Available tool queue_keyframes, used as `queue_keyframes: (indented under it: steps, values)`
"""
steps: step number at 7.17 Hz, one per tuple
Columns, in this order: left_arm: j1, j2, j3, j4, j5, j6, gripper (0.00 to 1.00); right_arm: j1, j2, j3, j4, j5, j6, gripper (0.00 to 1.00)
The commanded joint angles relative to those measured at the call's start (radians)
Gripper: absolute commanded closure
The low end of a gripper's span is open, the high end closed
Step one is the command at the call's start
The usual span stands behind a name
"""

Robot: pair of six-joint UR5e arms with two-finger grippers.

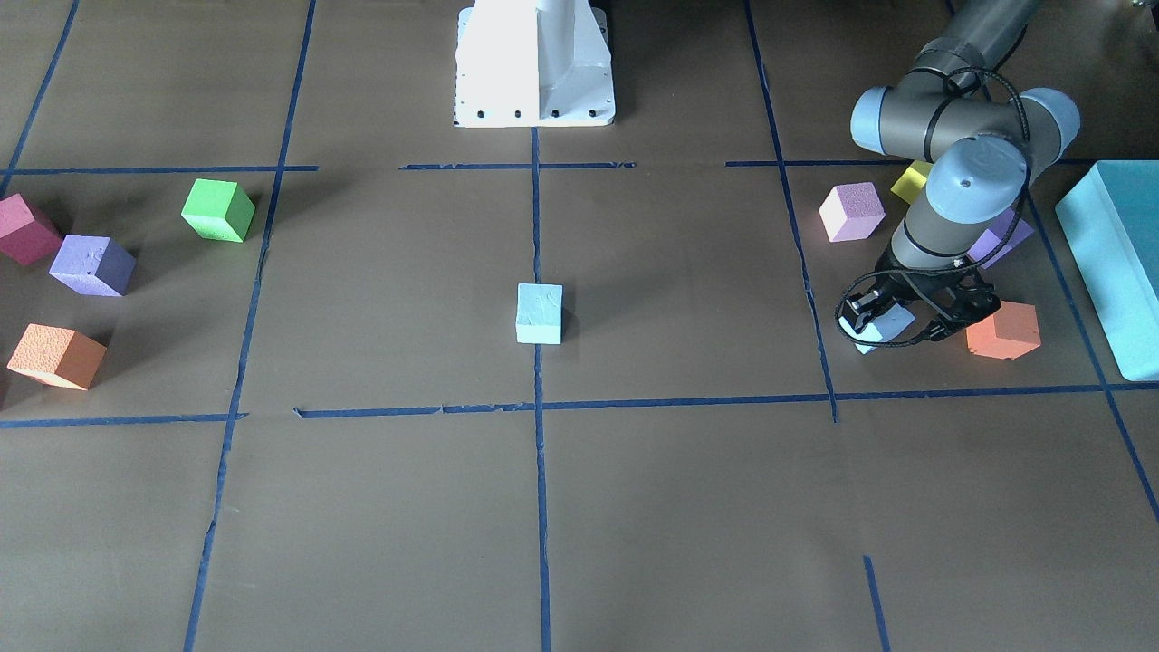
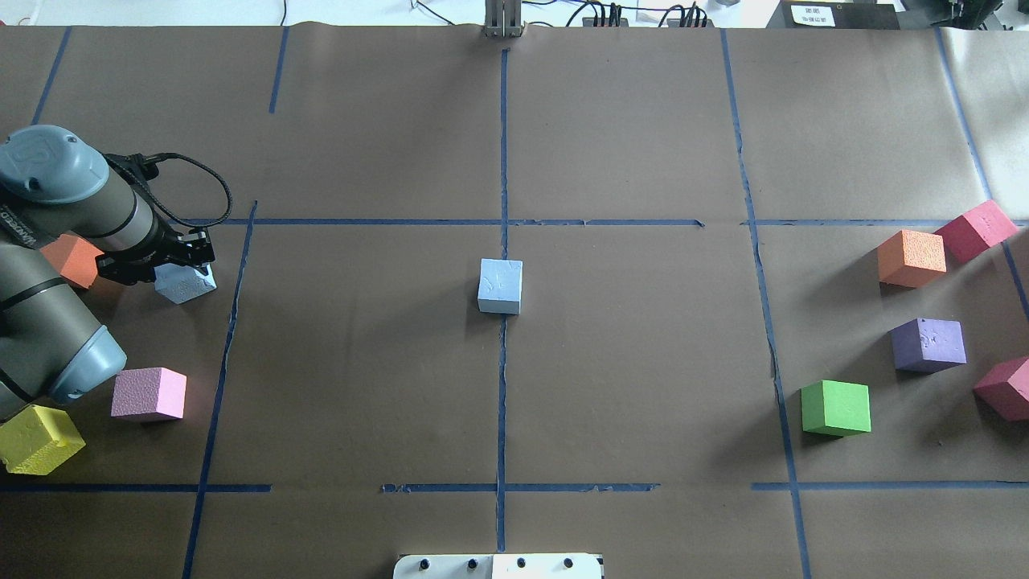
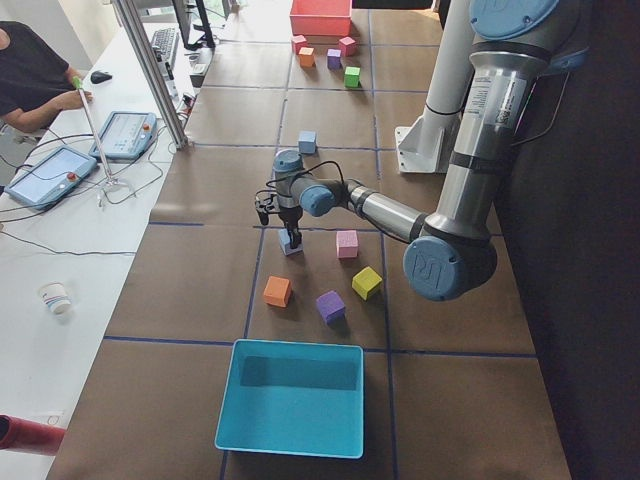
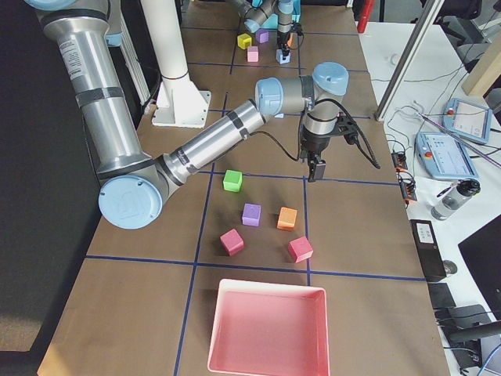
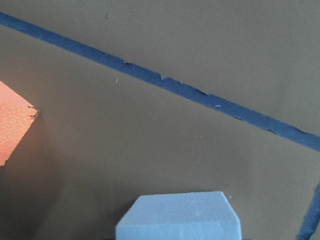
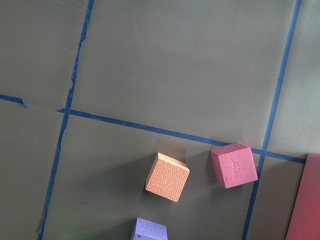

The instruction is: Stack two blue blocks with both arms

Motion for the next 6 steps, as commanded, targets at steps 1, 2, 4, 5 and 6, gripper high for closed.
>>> queue_keyframes:
  steps: [1,2,4,5,6]
  values:
    - [-0.030,0.002,-0.124,0.106,-0.057,0.008,1.00,0.006,-0.019,0.002,-0.001,0.008,0.008,0.00]
    - [-0.029,-0.022,-0.227,0.259,-0.054,0.024,1.00,0.009,-0.049,0.003,0.001,0.009,0.011,0.00]
    - [-0.055,-0.098,-0.402,0.538,-0.053,0.235,1.00,0.038,-0.059,0.003,0.001,0.003,-0.004,0.00]
    - [-0.052,-0.179,-0.407,0.596,-0.050,0.241,1.00,0.070,-0.097,0.014,0.002,0.011,-0.006,0.00]
    - [-0.027,-0.250,-0.394,0.604,-0.027,0.244,1.00,0.090,-0.129,0.022,0.003,0.011,-0.012,0.00]
